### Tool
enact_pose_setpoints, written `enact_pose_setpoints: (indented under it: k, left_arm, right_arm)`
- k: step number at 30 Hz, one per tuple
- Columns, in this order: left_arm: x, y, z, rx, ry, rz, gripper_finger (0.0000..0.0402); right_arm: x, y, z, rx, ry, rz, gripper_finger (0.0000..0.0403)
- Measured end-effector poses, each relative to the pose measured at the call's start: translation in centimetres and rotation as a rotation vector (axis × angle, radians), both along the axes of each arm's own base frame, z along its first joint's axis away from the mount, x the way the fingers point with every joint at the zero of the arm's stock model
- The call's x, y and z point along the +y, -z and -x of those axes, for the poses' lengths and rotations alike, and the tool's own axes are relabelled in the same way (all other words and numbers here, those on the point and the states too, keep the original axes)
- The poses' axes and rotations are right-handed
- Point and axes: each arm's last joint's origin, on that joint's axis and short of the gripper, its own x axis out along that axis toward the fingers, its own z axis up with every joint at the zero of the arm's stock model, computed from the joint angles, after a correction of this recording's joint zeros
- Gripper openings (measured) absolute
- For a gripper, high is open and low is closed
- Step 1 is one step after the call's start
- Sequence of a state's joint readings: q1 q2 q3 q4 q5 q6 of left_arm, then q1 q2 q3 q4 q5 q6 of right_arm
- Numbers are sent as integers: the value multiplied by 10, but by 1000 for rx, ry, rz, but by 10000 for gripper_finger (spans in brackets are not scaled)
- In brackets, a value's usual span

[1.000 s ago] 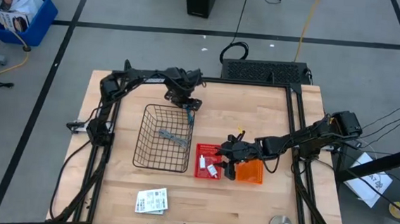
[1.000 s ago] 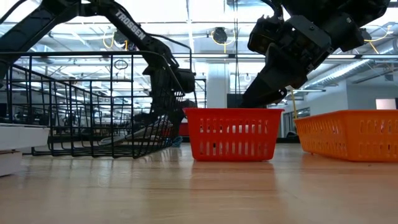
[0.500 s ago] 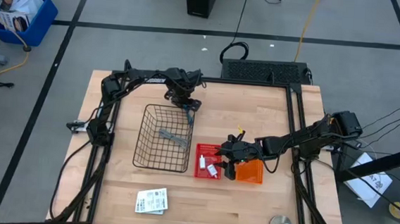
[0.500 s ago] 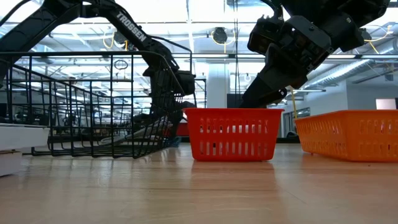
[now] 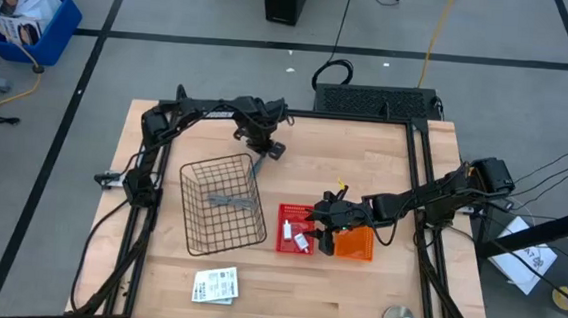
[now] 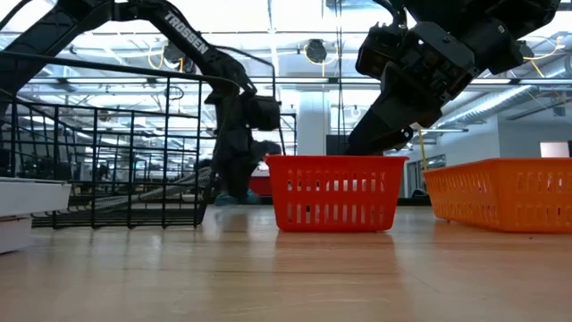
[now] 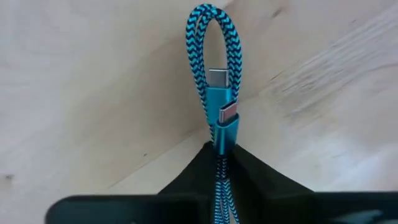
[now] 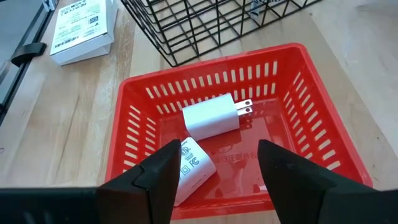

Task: Pick and place items into bin
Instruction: Put the blue USB cable into the black basket

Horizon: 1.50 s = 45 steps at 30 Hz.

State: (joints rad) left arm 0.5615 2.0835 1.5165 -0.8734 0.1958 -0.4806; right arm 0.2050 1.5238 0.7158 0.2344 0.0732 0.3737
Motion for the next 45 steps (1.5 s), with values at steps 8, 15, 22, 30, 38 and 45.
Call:
enact_pose_setpoints:
  k: [8,15,22,30,38,45]
  left_arm:
    - [-8,-55,10,-121,20,-65,13]
    - [-39,-135,39,-254,39,-161,33]
    - [-90,-188,68,-338,90,-185,18]
    - [-134,-176,66,-196,174,-207,31]
    - [-161,-116,70,11,190,-210,13]
    - [-168,-66,68,-88,182,-92,37]
  right_arm:
    - [0,0,0,0,1,0,205]
    - [0,0,0,-1,2,1,205]
    - [0,0,0,-1,3,1,205]
    - [0,0,0,-4,3,1,205]
    - [0,-1,-1,-9,3,0,206]
    - [0,-1,-1,-21,-8,13,206]
